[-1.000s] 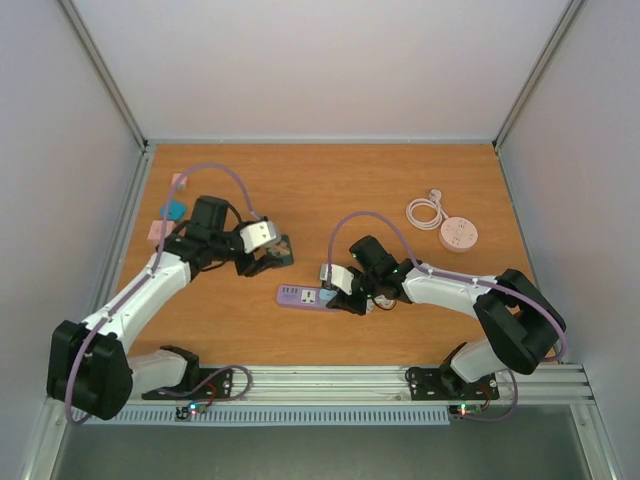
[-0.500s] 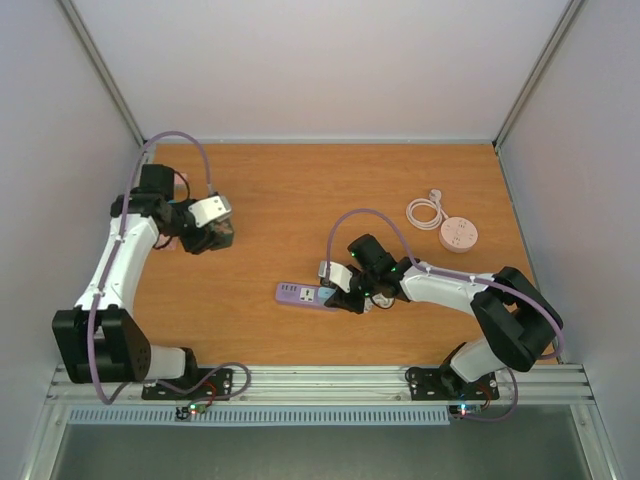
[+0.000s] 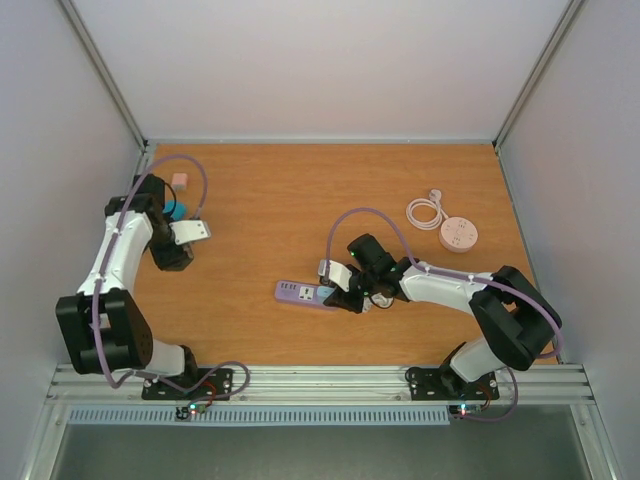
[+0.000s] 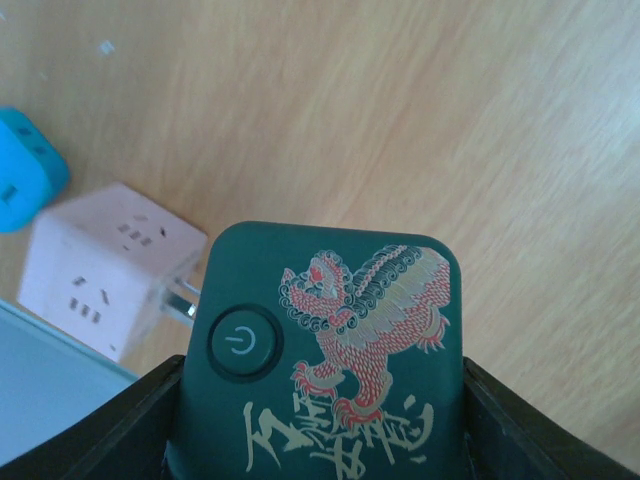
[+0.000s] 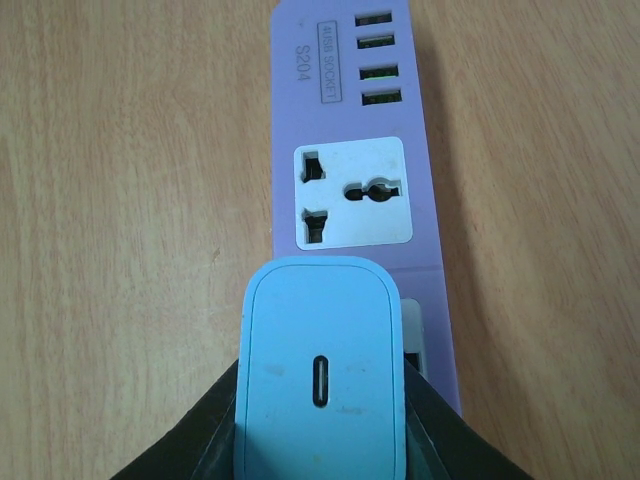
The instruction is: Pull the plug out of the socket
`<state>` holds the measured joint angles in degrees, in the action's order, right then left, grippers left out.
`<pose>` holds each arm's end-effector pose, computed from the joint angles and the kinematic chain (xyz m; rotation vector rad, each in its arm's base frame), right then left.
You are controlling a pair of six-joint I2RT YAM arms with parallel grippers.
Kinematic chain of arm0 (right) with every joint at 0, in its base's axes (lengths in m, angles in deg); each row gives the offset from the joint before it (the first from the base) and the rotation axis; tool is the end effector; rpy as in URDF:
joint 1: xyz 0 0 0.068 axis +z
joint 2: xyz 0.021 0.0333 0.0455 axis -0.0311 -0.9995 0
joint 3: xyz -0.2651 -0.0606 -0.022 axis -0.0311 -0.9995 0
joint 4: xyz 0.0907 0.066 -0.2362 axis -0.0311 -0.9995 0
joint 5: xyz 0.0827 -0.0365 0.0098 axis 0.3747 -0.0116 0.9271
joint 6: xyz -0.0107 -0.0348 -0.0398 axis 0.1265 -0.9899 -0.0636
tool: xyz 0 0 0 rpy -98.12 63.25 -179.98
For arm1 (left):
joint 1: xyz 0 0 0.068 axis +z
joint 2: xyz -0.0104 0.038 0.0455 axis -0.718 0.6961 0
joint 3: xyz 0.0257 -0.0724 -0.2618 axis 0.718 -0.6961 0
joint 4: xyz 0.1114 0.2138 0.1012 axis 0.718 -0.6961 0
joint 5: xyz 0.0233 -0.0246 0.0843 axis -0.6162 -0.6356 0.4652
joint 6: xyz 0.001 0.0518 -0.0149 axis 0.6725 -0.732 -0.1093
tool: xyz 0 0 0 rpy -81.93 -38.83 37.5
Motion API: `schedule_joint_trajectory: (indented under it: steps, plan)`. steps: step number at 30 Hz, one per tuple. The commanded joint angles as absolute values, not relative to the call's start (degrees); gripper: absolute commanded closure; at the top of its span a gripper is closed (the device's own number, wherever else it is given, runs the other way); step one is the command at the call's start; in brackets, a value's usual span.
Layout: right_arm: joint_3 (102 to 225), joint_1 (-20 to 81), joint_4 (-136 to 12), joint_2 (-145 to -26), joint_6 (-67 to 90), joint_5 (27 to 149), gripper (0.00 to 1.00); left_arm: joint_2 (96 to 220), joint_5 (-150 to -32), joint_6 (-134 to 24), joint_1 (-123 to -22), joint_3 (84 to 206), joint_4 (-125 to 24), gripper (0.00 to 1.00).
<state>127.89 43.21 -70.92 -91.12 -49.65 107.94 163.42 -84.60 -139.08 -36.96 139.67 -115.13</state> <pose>0.1947 0.1939 0.1531 -1.9481 1.5097 0.5174 0.2527 0.0387 0.2672 1.5429 2.5010 0.1910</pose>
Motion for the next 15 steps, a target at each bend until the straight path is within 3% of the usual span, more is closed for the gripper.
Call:
schedule_joint_trajectory:
  steps: [1,15]
  plan:
    - [127.3,43.3,-72.9,-93.4,-49.0,103.9,0.96,165.6,-75.7,-141.6,-36.6,138.0,-113.3,0.62]
    - [127.5,43.2,-72.5,-93.7,-48.0,104.1,0.95,171.8,-63.7,-141.5,-37.1,134.6,-106.9,0.62]
